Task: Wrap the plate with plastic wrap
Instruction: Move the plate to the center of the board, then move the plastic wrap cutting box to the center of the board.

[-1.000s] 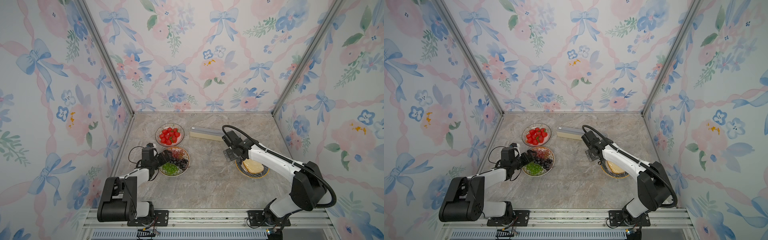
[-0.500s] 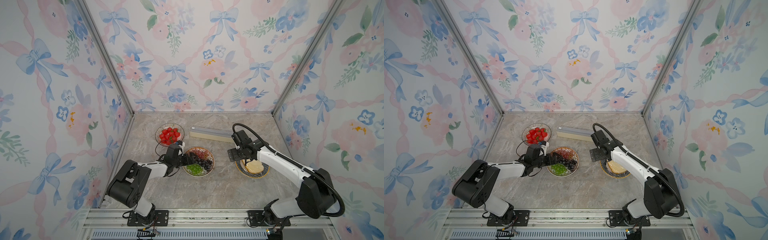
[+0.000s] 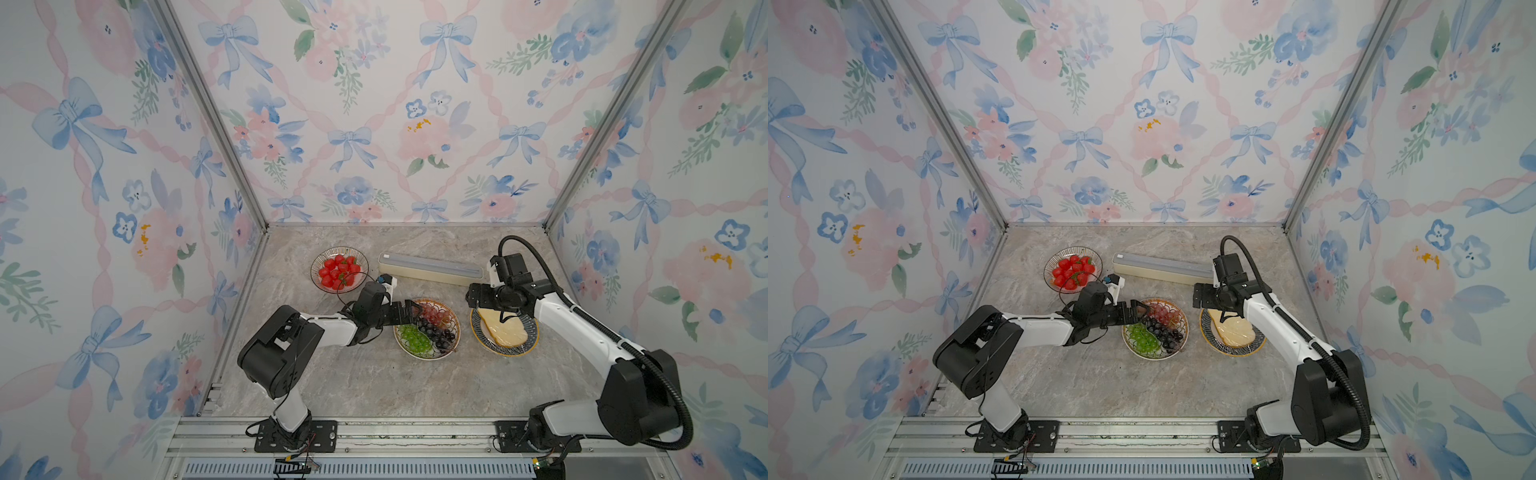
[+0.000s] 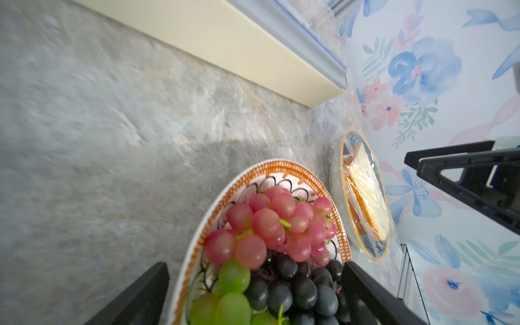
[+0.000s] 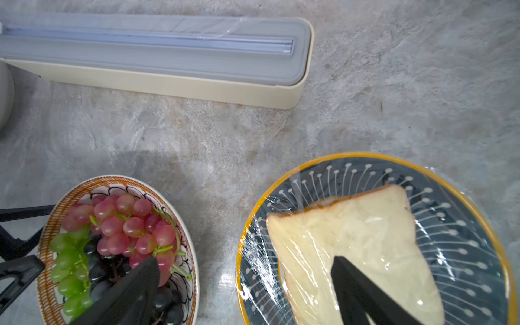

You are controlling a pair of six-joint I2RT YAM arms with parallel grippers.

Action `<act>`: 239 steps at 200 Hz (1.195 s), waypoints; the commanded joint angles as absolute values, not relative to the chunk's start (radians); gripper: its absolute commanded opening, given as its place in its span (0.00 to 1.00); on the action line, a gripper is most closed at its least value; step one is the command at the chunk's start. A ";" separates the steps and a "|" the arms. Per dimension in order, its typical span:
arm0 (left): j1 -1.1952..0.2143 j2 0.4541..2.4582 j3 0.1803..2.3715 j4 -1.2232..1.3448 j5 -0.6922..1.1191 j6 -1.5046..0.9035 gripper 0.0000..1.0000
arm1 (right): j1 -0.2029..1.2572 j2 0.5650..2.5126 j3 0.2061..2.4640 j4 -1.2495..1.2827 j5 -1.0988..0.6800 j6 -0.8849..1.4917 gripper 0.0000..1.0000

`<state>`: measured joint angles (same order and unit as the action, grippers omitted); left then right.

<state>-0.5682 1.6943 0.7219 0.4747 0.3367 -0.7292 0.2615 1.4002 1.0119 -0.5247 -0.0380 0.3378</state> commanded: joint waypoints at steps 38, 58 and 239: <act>-0.389 1.617 0.857 0.344 0.294 -0.541 0.98 | 0.180 1.540 1.130 -0.354 -0.192 0.425 0.97; -0.348 1.692 0.977 0.325 0.326 -0.506 0.98 | 0.146 1.612 1.165 -0.311 -0.204 0.451 0.97; -0.342 2.189 1.490 0.173 0.392 -0.425 0.98 | 0.090 2.005 1.436 -0.326 -0.451 0.461 0.97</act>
